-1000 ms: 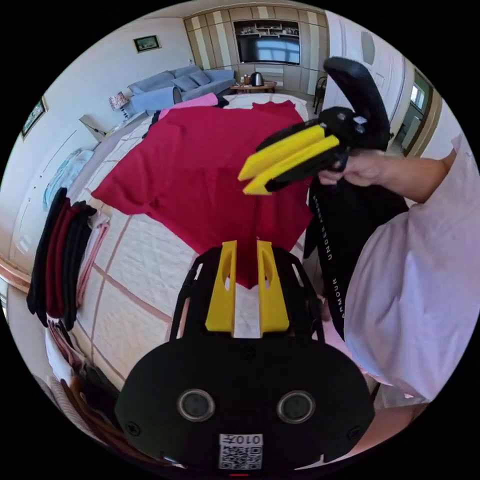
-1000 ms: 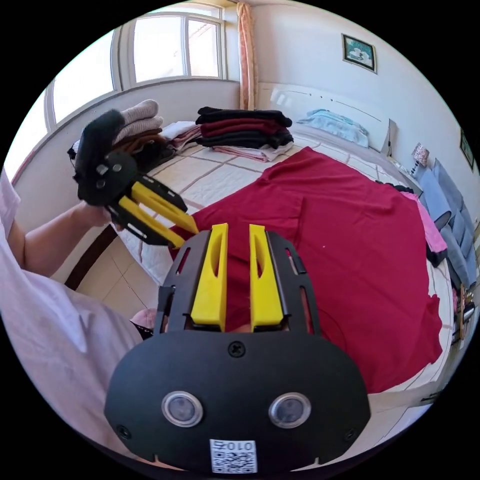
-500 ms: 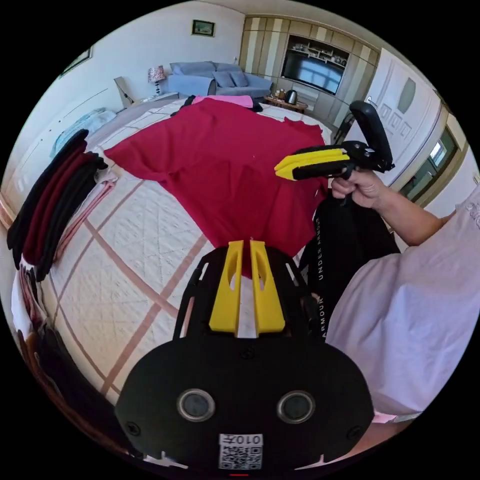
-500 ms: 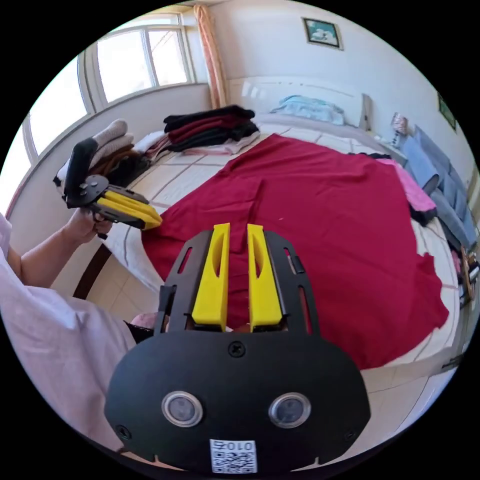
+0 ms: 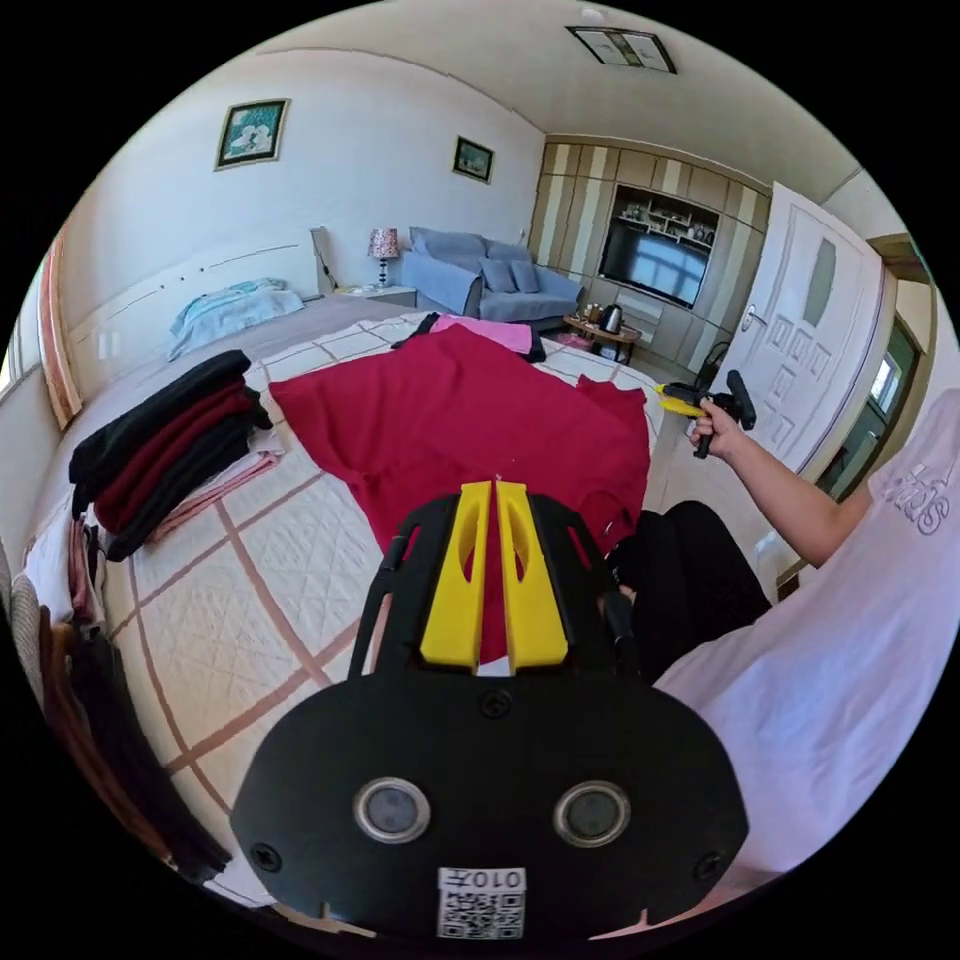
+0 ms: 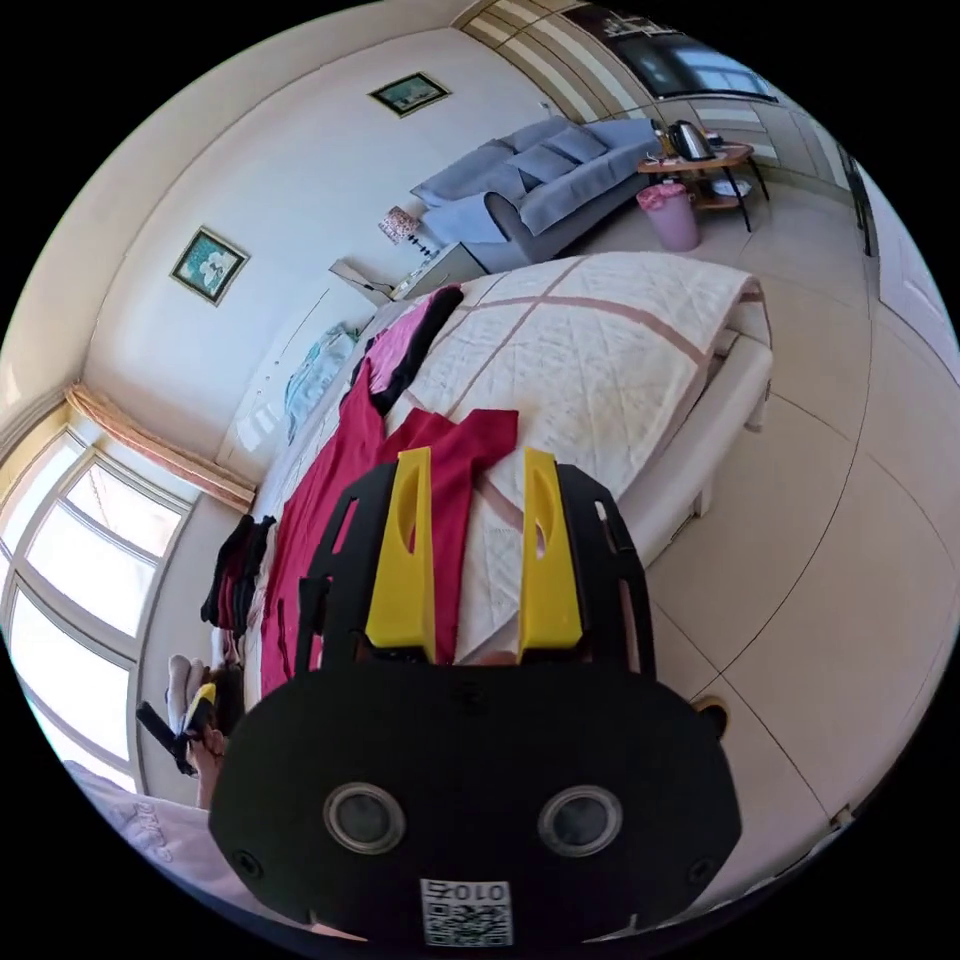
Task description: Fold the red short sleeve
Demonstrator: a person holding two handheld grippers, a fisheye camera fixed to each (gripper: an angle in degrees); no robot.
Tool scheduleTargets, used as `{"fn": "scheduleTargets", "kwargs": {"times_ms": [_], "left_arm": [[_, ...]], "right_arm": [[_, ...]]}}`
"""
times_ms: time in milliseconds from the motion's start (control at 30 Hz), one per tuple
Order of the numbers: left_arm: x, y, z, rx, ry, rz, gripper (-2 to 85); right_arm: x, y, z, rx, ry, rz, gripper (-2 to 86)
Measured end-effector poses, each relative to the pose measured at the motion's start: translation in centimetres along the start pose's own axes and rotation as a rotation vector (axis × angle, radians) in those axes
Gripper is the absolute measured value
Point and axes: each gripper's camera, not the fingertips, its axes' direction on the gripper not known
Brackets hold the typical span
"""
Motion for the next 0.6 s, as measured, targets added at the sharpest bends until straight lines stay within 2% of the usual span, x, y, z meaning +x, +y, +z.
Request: {"fn": "scheduleTargets", "kwargs": {"times_ms": [200,300,400,467,500,567,600], "left_arm": [[3.7,-0.9,2.0,-0.092,-0.107,0.198,-0.1],[4.7,-0.4,3.2,-0.110,-0.122,0.236,-0.1],[4.5,0.1,3.9,-0.101,-0.075,0.196,-0.1],[4.0,0.5,4.1,-0.083,-0.052,0.165,-0.1],[3.6,0.7,4.3,-0.077,-0.038,0.147,-0.1],[3.2,0.9,4.8,-0.071,-0.019,0.132,-0.1],[3.0,0.8,5.2,-0.068,-0.008,0.129,-0.1]], "right_arm": [[1.1,-1.4,1.5,-0.003,0.012,0.128,10.1],[0.4,-1.6,1.3,-0.009,0.124,0.168,5.6],[-0.9,-1.9,0.0,0.001,0.100,0.123,3.5],[-2.6,-1.9,-1.2,0.049,0.062,0.049,3.2],[-4.6,-1.8,-1.7,0.062,0.031,-0.058,3.1],[-9.7,-0.8,-1.6,0.022,0.001,-0.352,3.1],[-13.7,1.2,-0.8,-0.053,-0.029,-0.596,3.1]]}}
